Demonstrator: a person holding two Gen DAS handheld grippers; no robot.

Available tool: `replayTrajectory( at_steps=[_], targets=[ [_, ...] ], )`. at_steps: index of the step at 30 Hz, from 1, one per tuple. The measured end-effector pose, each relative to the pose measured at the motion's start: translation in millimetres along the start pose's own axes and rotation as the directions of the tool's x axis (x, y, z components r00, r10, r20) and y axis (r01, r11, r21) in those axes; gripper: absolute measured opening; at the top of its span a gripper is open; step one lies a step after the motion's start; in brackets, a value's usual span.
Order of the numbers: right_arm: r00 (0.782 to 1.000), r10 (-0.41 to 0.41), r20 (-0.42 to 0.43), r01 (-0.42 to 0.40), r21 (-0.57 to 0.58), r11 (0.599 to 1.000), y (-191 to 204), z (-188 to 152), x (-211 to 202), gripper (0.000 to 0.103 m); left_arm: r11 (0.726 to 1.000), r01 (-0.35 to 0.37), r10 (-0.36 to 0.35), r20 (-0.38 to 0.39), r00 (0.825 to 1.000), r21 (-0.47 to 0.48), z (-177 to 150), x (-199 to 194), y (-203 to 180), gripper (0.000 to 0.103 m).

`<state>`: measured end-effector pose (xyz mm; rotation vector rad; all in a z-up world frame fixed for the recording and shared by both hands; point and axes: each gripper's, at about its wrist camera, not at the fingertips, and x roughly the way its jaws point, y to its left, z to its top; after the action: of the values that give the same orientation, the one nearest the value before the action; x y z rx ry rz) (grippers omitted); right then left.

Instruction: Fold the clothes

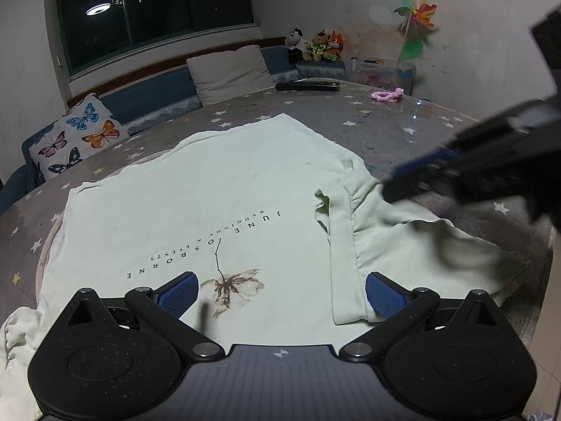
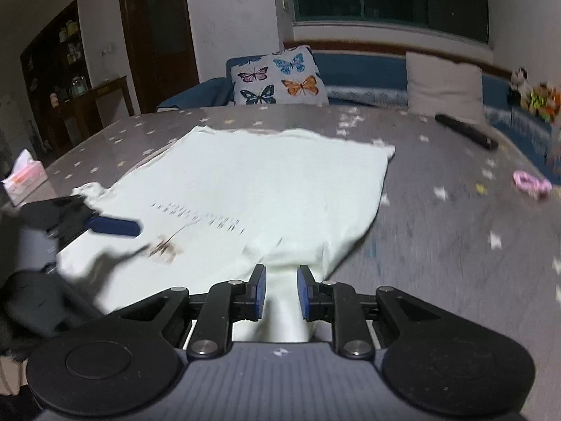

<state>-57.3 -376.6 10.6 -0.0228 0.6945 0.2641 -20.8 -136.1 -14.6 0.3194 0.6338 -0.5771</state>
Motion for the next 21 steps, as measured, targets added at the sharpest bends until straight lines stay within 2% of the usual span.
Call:
replayTrajectory(
  at_steps=[5, 9, 12, 17, 21],
  targets=[
    [0.998, -0.050, -0.031, 0.048, -0.057, 0.997, 0.6, 4.8, 31.9, 0.020, 0.999, -0.027, 0.028, 0.013, 1.000, -0.035, -1.9, -11.8, 8.4, 0.103],
    [0.997, -0.068, -0.036, 0.065, -0.088, 0.994, 4.0, 3.2, 34.1, 0.026, 0.993, -0.074, 0.076, 0.019, 0.997, -0.088, -5.5, -25.2, 26.3, 0.103],
    [0.998, -0.055, -0.015, 0.053, -0.109, 0.993, 9.5, 5.7, 25.4, 0.038, 0.983, -0.120, 0.125, 0.022, 0.992, -0.138, -11.1, -37.2, 44.7, 0.103],
    [0.998, -0.054, -0.043, 0.047, -0.148, 0.988, 17.1, 3.8, 32.3, 0.040, 0.945, -0.221, 0.229, 0.003, 0.974, -0.240, -29.1, -59.1, 77.6, 0.103],
    [0.998, -0.048, -0.035, 0.040, -0.185, 0.982, 28.7, 12.7, 28.9, 0.046, 0.891, -0.311, 0.320, -0.028, 0.947, -0.331, -46.9, -79.3, 107.0, 0.103]
  ],
)
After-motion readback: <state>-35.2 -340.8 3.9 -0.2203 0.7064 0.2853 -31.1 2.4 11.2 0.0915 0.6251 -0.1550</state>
